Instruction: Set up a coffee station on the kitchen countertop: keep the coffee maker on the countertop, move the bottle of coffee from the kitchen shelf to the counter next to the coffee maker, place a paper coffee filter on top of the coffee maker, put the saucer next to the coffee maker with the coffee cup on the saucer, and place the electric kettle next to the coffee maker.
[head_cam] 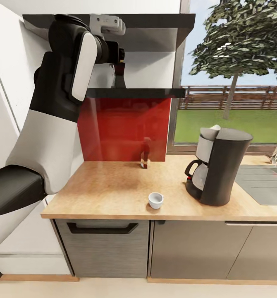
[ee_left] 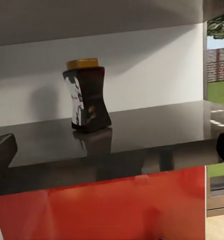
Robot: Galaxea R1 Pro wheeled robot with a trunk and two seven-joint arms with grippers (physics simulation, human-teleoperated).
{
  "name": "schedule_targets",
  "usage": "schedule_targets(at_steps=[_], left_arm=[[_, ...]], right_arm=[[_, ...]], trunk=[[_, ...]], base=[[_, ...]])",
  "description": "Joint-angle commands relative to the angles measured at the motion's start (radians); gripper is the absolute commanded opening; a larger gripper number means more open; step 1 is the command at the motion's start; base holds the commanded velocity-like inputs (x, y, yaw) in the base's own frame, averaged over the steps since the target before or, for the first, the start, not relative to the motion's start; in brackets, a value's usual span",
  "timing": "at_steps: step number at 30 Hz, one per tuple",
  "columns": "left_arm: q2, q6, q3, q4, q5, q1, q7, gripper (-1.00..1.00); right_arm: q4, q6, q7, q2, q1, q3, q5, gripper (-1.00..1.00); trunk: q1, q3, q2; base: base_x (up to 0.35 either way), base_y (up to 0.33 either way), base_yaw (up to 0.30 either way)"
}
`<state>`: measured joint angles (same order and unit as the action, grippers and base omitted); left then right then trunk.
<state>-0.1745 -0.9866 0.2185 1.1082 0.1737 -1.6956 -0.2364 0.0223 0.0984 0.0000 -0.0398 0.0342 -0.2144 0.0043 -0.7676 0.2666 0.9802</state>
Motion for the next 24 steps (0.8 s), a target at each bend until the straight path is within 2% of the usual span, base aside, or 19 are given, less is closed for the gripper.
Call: schedule_targets(at_steps=[1, 18, 24], left_arm=[[0.000, -0.003, 0.001, 0.000, 0.010, -0.001, -0.010, 1.00], [0.001, -0.003, 0.000, -0.008, 0.008, -0.001, -0.016, 1.00], [0.002, -0.003, -0.001, -0.012, 0.009, 0.001, -0.078, 1.00]], right_arm=[[-0.006, 0.003, 0.000, 0.000, 0.000, -0.005, 0.000, 1.00], [-0.027, 0.003, 0.000, 0.003, 0.000, -0.005, 0.000, 1.00], [-0.027, 0.003, 0.000, 0.003, 0.000, -0.005, 0.000, 1.00]], trunk=[[-0.001, 0.001, 0.001], [-0.001, 0.001, 0.001], [-0.001, 0.001, 0.001]], base=[[0.258, 0.000, 0.000], [0.164, 0.000, 0.000], [0.101, 0.000, 0.000]])
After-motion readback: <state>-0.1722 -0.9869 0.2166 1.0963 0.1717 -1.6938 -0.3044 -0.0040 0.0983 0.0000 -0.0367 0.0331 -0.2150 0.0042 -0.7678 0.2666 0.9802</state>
